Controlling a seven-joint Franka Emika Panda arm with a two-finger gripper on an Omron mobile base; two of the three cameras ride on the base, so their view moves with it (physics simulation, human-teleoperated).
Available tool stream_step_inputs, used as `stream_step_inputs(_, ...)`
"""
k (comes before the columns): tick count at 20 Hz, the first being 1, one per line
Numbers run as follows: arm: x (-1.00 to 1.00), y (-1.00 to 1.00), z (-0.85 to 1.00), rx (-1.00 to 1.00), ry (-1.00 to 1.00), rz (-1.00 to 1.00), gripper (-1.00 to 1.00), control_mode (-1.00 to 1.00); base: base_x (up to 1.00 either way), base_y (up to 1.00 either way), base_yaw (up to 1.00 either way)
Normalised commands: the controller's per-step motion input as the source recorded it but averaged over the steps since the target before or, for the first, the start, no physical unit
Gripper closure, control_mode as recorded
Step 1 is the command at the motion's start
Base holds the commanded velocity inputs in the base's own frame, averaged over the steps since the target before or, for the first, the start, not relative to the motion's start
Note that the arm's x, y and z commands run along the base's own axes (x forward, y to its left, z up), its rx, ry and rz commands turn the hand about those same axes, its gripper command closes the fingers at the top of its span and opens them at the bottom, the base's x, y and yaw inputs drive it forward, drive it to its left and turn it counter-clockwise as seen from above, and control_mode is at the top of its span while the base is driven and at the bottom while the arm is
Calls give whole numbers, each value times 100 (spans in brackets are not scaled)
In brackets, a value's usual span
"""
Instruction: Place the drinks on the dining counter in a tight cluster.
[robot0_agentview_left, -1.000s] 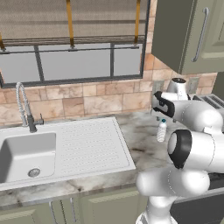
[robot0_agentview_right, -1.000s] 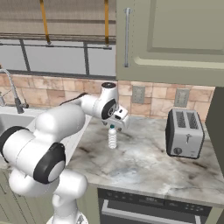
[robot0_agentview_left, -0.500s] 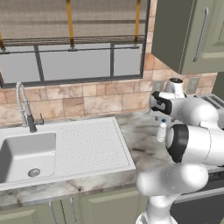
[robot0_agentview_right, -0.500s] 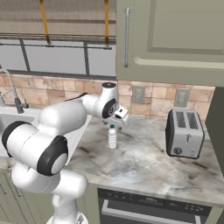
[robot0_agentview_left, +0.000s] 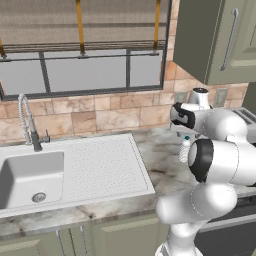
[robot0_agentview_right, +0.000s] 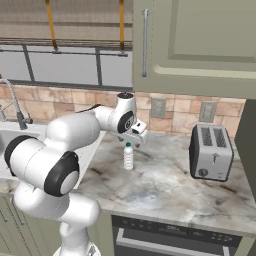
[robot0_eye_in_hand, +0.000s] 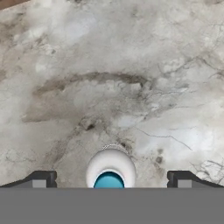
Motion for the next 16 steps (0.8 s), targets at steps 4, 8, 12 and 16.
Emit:
stream_step_inputs(4,0,0,-11,0,0,0,-100,-100,0,0,0)
stream_step_inputs(8,0,0,-21,0,0,0,-100,-100,0,0,0)
stream_step_inputs(12,0,0,-17,0,0,0,-100,-100,0,0,0)
stream_step_inputs(16,0,0,-12,0,0,0,-100,-100,0,0,0)
